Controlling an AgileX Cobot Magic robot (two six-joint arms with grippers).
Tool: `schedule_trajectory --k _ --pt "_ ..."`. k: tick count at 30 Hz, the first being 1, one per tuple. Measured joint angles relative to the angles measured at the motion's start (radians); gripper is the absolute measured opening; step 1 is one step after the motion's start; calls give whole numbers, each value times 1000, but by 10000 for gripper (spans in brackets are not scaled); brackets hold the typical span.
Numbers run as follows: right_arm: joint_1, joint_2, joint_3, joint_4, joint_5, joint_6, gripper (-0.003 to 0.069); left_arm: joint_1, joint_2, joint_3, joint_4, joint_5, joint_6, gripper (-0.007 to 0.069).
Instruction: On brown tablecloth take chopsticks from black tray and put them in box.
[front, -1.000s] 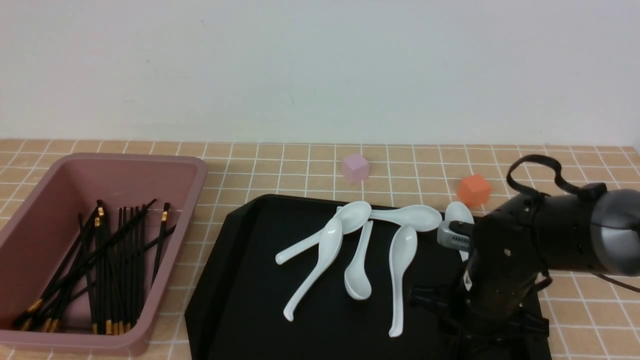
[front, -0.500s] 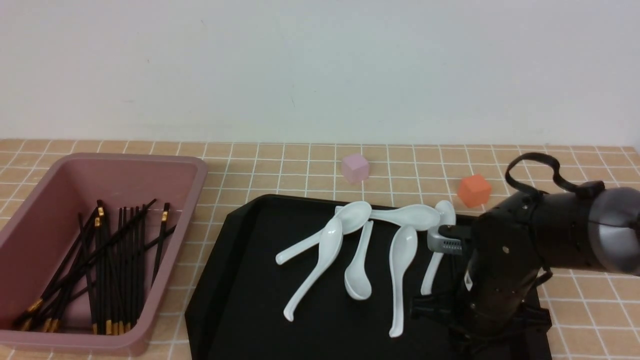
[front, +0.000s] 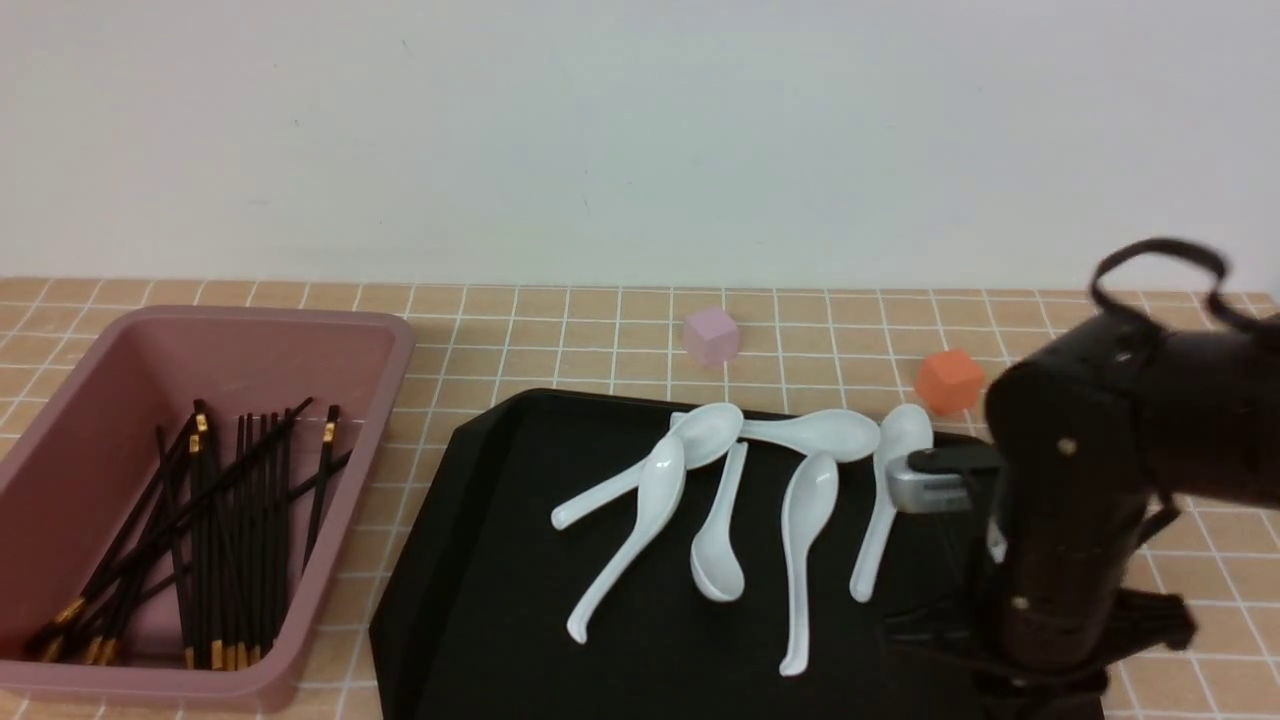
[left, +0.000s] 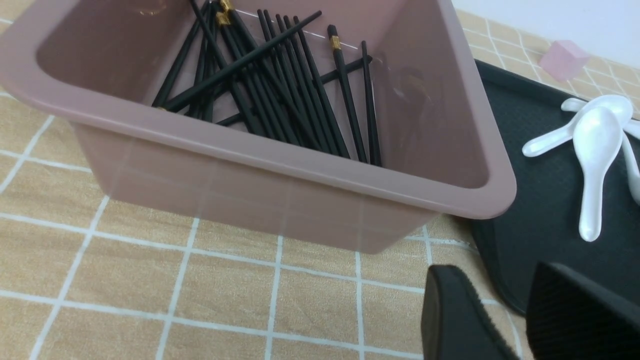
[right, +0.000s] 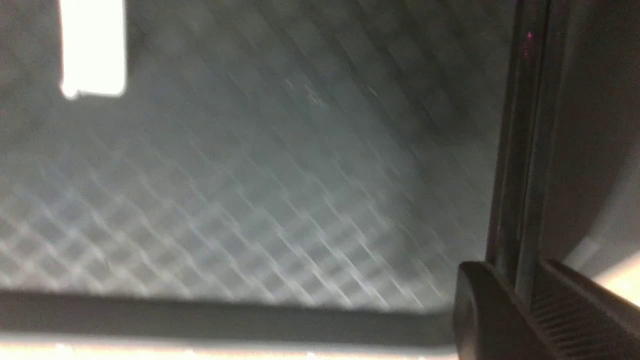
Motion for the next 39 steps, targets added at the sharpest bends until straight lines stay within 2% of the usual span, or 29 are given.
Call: schedule_trajectory --k 4,8,10,14,18,22,29,34,37,39 --pt "0 -80 -1 10 14 -29 126 0 0 0 0 0 0 239" --pt "0 -185 -47 97 -38 -113 126 0 0 0 0 0 0 239" --pt "0 -206 -101 185 -83 -190 126 0 0 0 0 0 0 239" --pt "15 -166 -255 469 -169 -421 126 0 0 0 0 0 0 239" --pt "74 -20 -427 736 -216 -644 126 0 0 0 0 0 0 239" --pt "167 171 -619 905 -268 -819 126 0 0 0 0 0 0 239" --pt "280 496 -894 1118 -403 -1052 126 0 0 0 0 0 0 239" --pt "310 654 -1010 1232 -484 -1239 131 0 0 0 0 0 0 239" --pt "313 711 -1033 1292 -532 -1308 159 0 0 0 0 0 0 239" --pt "313 750 -1034 1343 -559 -1348 230 0 0 0 0 0 0 239"
